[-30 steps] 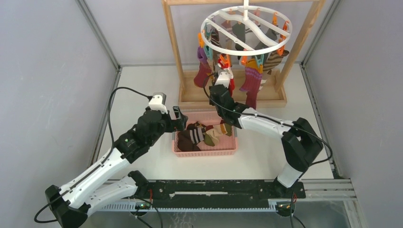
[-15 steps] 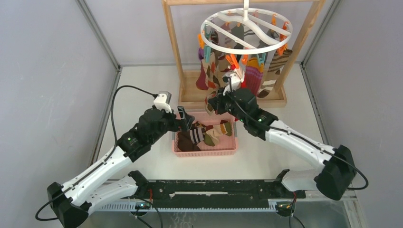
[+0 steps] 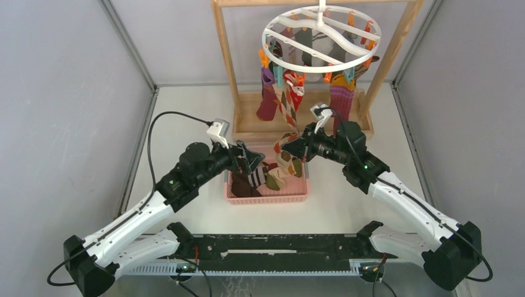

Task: Remove the socks clipped to the hanger
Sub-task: Remove the sock from the hanger.

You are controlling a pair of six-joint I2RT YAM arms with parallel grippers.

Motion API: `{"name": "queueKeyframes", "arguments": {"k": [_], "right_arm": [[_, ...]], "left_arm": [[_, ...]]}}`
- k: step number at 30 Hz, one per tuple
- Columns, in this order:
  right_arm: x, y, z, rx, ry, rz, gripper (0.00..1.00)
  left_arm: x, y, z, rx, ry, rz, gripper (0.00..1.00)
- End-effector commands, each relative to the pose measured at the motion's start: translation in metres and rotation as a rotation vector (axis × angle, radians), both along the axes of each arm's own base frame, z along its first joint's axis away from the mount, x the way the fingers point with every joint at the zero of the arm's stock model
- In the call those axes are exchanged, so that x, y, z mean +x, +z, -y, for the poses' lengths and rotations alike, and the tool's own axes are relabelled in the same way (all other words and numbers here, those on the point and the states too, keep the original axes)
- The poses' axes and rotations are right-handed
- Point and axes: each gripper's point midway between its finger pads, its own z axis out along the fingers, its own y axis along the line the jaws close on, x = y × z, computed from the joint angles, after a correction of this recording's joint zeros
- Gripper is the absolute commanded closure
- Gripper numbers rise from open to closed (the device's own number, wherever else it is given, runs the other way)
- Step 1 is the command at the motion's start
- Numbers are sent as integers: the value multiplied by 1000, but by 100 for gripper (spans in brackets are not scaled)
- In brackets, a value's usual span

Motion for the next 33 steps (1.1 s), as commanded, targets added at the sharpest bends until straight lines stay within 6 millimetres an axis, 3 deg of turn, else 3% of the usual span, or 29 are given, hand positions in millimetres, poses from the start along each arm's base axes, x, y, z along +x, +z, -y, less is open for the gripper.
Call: {"name": "queueKeyframes", "arguments": {"k": [1,5,11,18,24,33], "right_arm": [[-11,18,16,87,31,0,100],[-5,1,31,74,-13,-28,100],[2,-11,34,78,-27,-46,100],[6,-13,34,71,-41,-41,100],[4,-11,35,69,-48,-30,100],[3,-14,31,59,-50,-37,100]], "left_arm": [[-3,17,17,-65,-67,30,0],[8,40,19,-67,-39,67,0],[29,119,30,-96,-20,160,0],[57,183,46,-155,-14,187,0],[61,205,61,-210,-58,194,0],[65,214,77,-248,-100,198,0]]}}
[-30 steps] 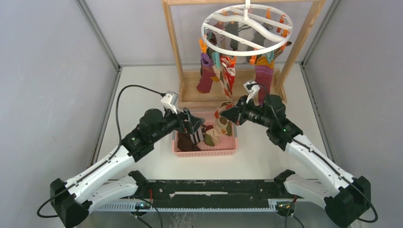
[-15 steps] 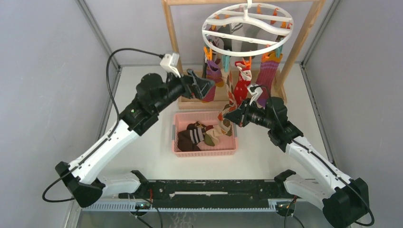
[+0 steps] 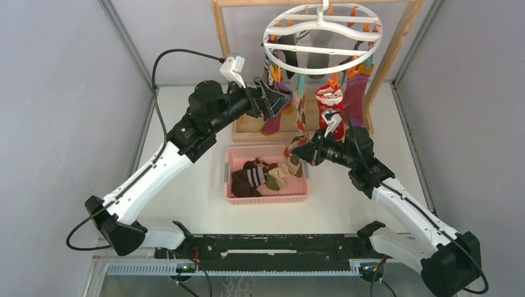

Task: Remove the socks clipped to the hanger
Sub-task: Remove the sock from the hanger.

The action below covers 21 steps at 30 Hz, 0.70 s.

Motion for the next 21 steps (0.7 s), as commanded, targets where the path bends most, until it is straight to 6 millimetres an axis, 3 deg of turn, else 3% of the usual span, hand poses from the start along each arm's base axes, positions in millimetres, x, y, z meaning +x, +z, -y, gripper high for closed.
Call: {"name": "queueKeyframes", "arguments": {"k": [1,21], "right_arm": [[1,16,-5,24,-5,60,100],[4,-2,-21,-2,19,26,100]], "left_arm": [[-6,44,7,-86,-42,74,0],[11,48,45,-9,-109,258,0]]}}
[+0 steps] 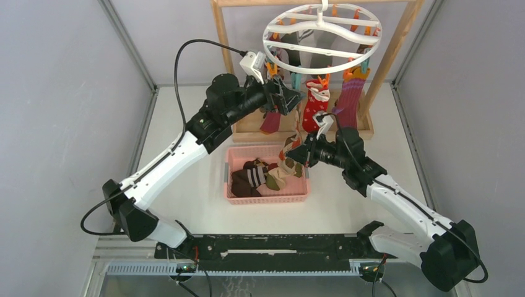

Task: Remove the socks clipped to the hanger
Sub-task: Remove the sock from the hanger.

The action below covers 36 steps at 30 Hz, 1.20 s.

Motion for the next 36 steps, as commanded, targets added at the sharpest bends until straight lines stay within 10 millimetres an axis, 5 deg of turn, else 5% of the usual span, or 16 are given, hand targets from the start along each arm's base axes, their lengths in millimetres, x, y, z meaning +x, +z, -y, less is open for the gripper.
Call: {"name": "queueKeyframes", "arguments": {"k": [1,8,24,36], "right_arm": [[5,15,-5,34,2,60,100],[6,13,-5,30,4,57,100],[6,6,-4,12,2,51,100],[5,2,-3,9,2,46,100]], "left_arm": [[-1,48,3,-58,-18,148,0],[9,49,9,-48,0,170,2],[22,47,18,-43,-12,170,42],[24,57,17,-63,0,183,44]]}}
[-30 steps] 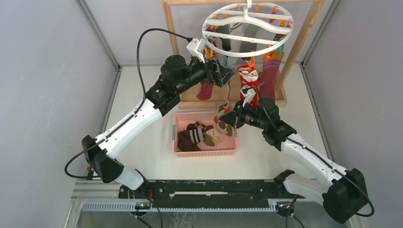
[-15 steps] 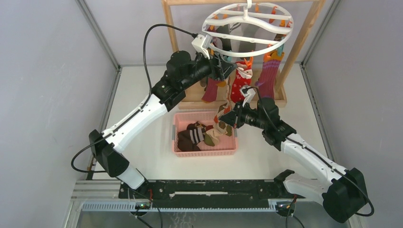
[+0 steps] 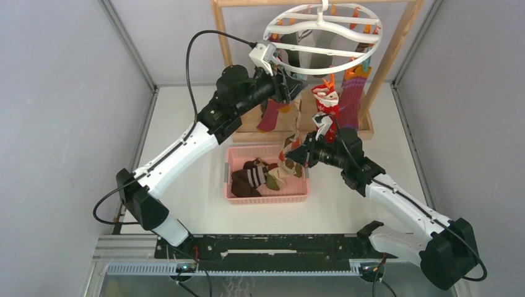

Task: Remove the socks clipped to the hanger
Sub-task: Remove the sock from the hanger.

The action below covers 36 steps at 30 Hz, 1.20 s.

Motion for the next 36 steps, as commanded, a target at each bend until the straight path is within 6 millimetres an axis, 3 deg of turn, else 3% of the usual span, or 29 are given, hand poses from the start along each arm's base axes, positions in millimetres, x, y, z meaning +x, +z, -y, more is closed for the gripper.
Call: {"name": "queueKeyframes", "arguments": {"k": [1,36], "right_arm": [[4,9,-2,19,2,57,100],[7,1,-3,17,6,38,100]], "left_arm": [[-4,52,-5,-81,-4,113,44],[7,42,-2,-48,26,68,45]]}}
